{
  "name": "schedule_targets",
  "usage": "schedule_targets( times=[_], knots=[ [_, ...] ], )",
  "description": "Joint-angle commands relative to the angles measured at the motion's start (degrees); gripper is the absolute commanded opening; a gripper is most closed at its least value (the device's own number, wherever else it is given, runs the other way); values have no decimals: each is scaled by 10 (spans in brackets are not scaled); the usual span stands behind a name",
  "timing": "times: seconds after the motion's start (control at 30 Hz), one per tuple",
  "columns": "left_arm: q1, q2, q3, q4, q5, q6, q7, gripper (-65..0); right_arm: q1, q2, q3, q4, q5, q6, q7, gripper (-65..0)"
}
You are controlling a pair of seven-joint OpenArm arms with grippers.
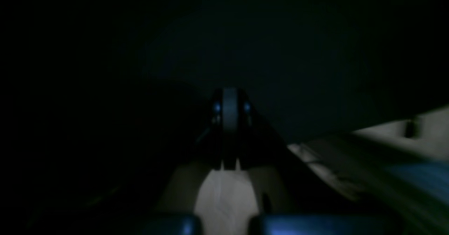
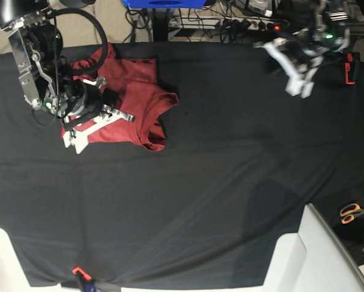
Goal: Fold the T-shirt properly
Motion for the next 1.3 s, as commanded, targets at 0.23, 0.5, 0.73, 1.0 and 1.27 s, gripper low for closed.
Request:
schedule_targets(
  times=[0.23,0.5,0.73,1.0,1.27],
  knots=[
    [-64,46,124,13,-5,-2,-6,-265,-29,33,23,11,3,3,38,-602],
    [-98,24,211,-7,-3,-4,-105,0,-77,48,106,13,2,7,39,-600],
    [-175,56,247,-71,-5,-3,-108,0,-81,59,111,10,2,7,39,-600],
    [-205,118,247,-132,-5,-3,-44,0,-81,59,112,10,2,7,39,-600],
    [-214,119,248,-153,-5,-3,-43,-247,-80,59,112,9,2,7,39,-600]
  ],
)
